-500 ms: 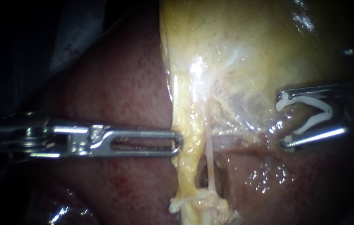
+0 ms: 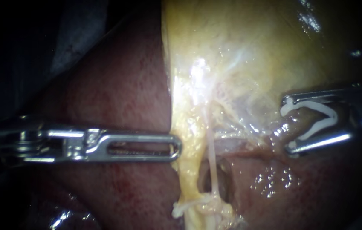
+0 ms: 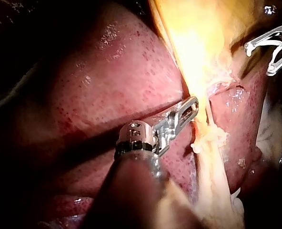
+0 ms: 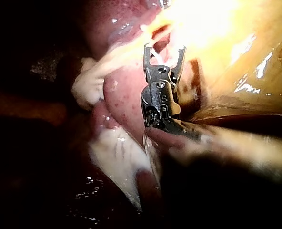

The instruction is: Clipping second clip left tube

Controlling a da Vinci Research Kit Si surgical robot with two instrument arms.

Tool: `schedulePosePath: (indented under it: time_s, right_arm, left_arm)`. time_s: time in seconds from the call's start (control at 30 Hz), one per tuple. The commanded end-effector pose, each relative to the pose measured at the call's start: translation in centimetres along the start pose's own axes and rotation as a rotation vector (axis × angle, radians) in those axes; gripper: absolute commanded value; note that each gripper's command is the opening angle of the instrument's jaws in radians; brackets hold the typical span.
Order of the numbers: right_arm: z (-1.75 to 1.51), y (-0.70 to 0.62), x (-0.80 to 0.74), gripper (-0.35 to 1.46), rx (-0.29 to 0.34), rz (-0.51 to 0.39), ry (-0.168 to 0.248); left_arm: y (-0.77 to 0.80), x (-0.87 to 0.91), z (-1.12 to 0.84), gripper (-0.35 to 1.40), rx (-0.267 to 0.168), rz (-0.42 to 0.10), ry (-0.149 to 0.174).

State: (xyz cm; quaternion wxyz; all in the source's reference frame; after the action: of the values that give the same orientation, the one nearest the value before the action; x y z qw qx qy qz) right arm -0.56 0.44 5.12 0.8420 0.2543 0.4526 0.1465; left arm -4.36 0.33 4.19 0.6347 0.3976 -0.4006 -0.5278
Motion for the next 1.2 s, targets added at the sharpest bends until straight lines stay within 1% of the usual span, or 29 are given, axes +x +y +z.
schedulePosePath:
  time_s: [0.03, 0.27, 0.6, 0.77, 0.87, 0.97, 1.2]
  right_arm:
    - [0.01, 0.0, -0.01, 0.58, 0.003, -0.001, 0.0]
    - [0.08, -0.02, -0.04, 0.58, 0.012, -0.01, 0.0]
    - [0.11, -0.03, -0.06, 0.58, 0.017, -0.011, 0.0]
    - [0.17, -0.05, -0.07, 0.58, 0.027, -0.001, 0.0]
    - [0.26, -0.1, -0.09, 0.58, 0.042, 0.018, 0.0]
    - [0.42, -0.16, -0.14, 0.57, 0.057, 0.047, -0.001]
    - [0.91, -0.26, -0.25, 0.56, 0.1, 0.065, -0.004]
  left_arm:
    - [-0.01, 0.01, -0.04, -0.33, 0.003, -0.003, 0.002]
    - [-0.12, -0.01, -0.31, -0.33, 0.0, -0.008, -0.006]
    - [-0.17, 0.02, -0.34, -0.33, 0.0, -0.008, -0.006]
    - [-0.17, 0.02, -0.34, -0.33, -0.001, -0.008, -0.007]
    - [-0.17, 0.02, -0.34, -0.33, -0.001, -0.008, -0.007]
    - [-0.17, 0.02, -0.34, -0.33, -0.001, -0.008, -0.007]
    - [-0.17, 0.02, -0.34, -0.33, -0.001, -0.008, -0.007]
